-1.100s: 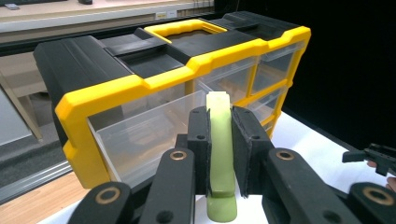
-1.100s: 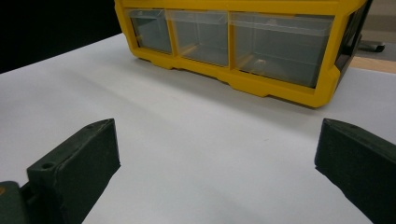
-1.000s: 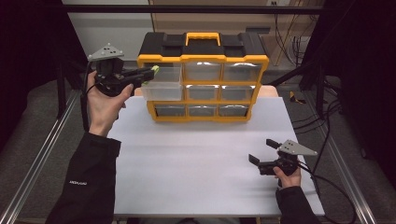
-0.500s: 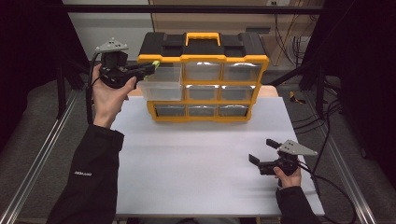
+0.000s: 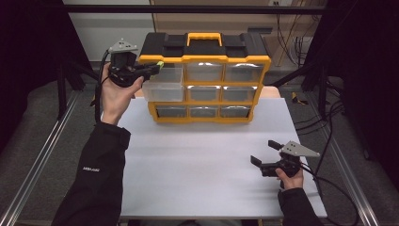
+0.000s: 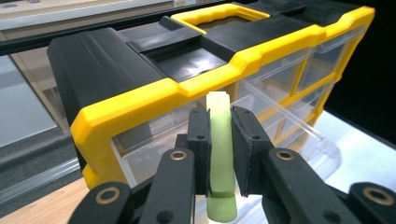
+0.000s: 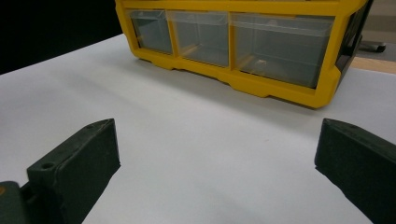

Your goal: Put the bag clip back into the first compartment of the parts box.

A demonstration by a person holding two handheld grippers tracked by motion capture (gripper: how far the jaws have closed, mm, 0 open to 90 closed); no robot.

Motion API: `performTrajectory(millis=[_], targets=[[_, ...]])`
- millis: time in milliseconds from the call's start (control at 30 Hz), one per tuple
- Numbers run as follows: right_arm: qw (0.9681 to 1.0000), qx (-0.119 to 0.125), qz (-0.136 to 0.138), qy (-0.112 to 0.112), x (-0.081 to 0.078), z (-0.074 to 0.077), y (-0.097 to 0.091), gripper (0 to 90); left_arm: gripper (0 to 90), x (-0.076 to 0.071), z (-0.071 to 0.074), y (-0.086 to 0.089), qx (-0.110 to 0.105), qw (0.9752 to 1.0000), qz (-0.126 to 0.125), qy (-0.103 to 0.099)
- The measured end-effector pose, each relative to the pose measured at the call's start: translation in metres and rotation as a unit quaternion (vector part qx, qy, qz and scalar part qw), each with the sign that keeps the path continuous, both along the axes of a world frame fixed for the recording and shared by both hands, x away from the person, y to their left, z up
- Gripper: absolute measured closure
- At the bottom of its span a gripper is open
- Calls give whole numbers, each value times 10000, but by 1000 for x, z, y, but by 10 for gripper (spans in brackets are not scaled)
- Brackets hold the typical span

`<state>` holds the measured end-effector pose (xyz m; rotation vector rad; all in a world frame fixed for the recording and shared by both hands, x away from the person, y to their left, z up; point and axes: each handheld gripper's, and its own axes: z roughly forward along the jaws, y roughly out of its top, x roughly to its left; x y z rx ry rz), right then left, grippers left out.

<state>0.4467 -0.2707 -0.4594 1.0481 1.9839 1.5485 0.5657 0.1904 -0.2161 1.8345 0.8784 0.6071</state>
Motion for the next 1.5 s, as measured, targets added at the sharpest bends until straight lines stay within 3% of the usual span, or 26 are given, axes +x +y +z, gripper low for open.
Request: performTrajectory(millis=[800, 1133, 1300, 1500], targets=[[10000, -6, 2, 3, 0, 0, 0, 4, 777, 4, -18, -4, 162, 9996, -32, 223], [10000, -5, 4, 5, 0, 0, 0, 4, 745, 2, -17, -4, 172, 9995, -28, 249], [10000, -17, 8, 17, 0, 0, 1, 4, 680, -4, -13, 1, 18, 9999, -91, 93], [10000, -20, 8, 4, 0, 0, 0, 4, 452, -19, -7, 11, -248, 9994, -180, -187]])
